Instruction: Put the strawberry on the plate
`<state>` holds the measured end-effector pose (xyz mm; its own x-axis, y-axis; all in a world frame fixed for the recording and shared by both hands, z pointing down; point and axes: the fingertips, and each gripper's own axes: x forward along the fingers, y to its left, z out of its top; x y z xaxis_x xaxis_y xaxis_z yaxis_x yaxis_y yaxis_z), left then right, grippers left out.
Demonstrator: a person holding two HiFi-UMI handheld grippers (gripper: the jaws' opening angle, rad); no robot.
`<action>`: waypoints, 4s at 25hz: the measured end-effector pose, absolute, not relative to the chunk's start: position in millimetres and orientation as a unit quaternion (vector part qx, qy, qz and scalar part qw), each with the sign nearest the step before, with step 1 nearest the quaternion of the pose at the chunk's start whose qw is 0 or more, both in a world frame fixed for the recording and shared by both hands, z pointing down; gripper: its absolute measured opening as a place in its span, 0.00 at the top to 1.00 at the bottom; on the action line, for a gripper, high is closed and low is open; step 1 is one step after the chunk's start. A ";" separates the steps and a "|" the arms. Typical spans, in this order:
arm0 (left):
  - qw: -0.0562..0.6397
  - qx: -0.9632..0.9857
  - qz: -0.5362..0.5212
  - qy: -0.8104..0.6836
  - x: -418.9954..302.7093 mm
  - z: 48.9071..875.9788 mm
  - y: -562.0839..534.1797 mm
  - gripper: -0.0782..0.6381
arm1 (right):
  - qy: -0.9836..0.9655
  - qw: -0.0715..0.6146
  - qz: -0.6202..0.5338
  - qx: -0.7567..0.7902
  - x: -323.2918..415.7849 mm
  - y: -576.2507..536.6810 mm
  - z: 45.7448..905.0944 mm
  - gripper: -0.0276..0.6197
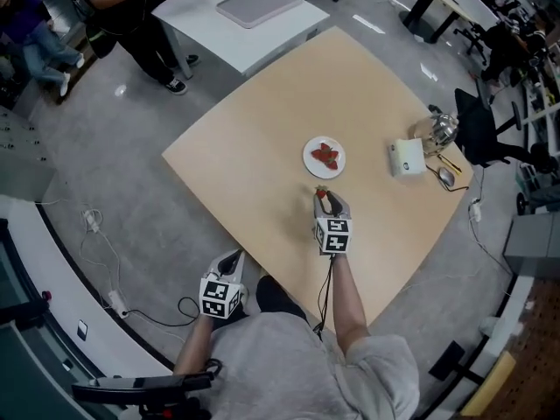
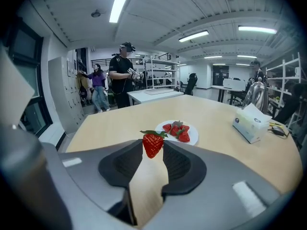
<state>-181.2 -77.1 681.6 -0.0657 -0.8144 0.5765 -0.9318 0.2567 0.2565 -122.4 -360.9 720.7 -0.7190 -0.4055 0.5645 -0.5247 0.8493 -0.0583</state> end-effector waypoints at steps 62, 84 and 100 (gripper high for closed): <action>0.342 0.539 0.082 -0.765 -205.1 674.4 -51.5 0.86 | -0.901 0.314 0.160 0.252 -202.6 -434.3 772.3 0.66; 0.261 0.610 0.071 -0.745 -196.9 622.2 -36.2 0.86 | -0.917 0.211 0.118 0.318 -120.5 -359.6 660.1 0.92; 0.225 0.674 0.069 -0.701 -170.5 611.0 -41.8 0.86 | -0.920 0.140 0.106 0.349 -49.6 -278.9 611.7 0.95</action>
